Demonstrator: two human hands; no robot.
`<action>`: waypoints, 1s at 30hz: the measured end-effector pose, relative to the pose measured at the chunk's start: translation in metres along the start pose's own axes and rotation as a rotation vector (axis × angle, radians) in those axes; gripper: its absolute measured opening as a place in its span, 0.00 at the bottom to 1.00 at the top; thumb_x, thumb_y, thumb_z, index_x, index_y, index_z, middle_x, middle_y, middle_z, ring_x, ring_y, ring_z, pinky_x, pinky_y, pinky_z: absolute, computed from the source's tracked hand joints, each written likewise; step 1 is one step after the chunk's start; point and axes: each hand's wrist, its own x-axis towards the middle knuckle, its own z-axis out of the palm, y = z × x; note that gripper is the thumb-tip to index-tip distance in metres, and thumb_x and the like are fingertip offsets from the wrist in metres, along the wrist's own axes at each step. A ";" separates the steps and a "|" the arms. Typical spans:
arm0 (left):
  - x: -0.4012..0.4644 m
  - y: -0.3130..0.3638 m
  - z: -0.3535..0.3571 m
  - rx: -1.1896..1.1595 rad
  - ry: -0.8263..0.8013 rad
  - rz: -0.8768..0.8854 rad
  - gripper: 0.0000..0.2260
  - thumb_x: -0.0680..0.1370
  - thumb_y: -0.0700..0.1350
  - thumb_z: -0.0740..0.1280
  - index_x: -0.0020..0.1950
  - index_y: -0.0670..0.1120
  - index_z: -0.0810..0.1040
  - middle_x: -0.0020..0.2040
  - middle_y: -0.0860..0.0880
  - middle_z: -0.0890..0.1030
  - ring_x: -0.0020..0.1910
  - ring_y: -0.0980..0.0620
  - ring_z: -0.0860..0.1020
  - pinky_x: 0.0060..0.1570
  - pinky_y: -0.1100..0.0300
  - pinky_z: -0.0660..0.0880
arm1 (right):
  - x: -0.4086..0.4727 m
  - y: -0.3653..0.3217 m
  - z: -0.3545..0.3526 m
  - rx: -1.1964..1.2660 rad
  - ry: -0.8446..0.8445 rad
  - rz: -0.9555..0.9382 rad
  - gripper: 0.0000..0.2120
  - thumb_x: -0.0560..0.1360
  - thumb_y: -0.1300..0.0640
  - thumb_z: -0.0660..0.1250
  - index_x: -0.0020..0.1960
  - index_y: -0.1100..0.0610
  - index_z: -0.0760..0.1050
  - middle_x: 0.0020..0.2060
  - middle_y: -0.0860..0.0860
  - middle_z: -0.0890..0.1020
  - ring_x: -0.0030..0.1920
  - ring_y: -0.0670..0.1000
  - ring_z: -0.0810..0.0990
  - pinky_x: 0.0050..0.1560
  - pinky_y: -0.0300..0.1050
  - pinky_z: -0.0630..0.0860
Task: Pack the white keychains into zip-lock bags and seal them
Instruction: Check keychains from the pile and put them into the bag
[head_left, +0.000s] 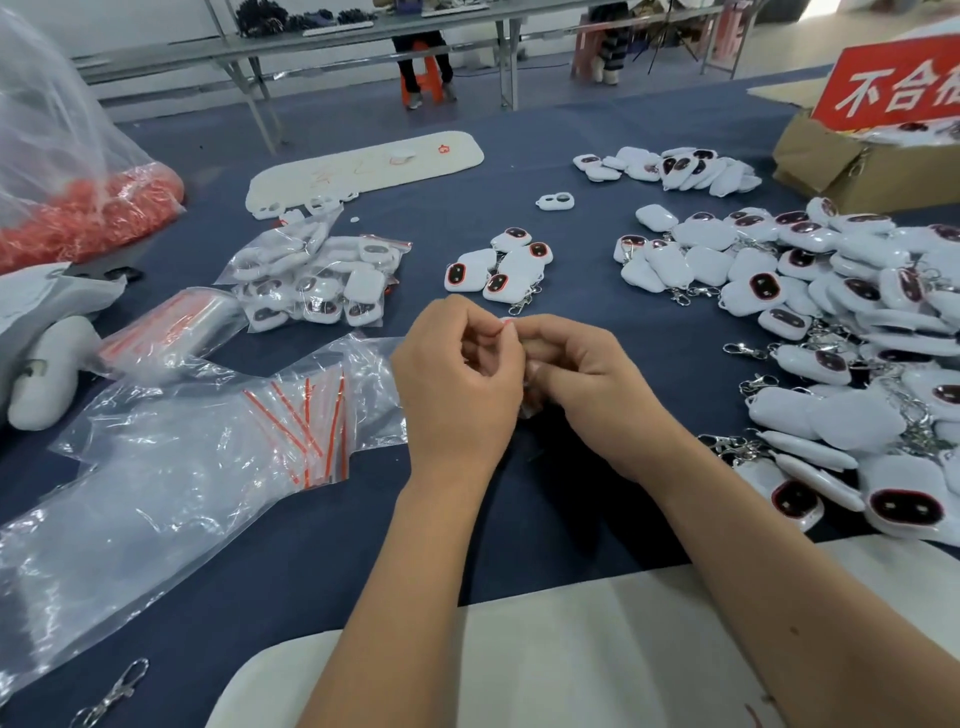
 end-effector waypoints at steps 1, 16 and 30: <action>0.000 0.000 0.000 0.011 0.034 0.022 0.07 0.74 0.39 0.74 0.39 0.44 0.77 0.36 0.52 0.78 0.34 0.55 0.77 0.36 0.67 0.72 | 0.000 0.000 0.001 -0.023 -0.006 0.007 0.21 0.81 0.76 0.56 0.62 0.58 0.81 0.40 0.47 0.87 0.37 0.45 0.80 0.44 0.40 0.77; -0.011 0.004 0.019 -0.080 -0.225 -0.202 0.08 0.75 0.43 0.73 0.37 0.50 0.77 0.33 0.54 0.80 0.29 0.52 0.80 0.34 0.51 0.80 | -0.018 -0.023 -0.027 -1.020 0.767 0.157 0.11 0.77 0.59 0.66 0.57 0.53 0.83 0.51 0.52 0.86 0.60 0.60 0.75 0.59 0.53 0.70; -0.042 0.014 0.003 -0.022 -0.337 -0.417 0.05 0.74 0.41 0.70 0.40 0.46 0.76 0.36 0.47 0.81 0.35 0.42 0.84 0.39 0.42 0.83 | -0.075 -0.024 -0.026 -1.518 0.529 0.398 0.12 0.77 0.50 0.66 0.58 0.52 0.78 0.58 0.57 0.78 0.63 0.63 0.73 0.68 0.59 0.62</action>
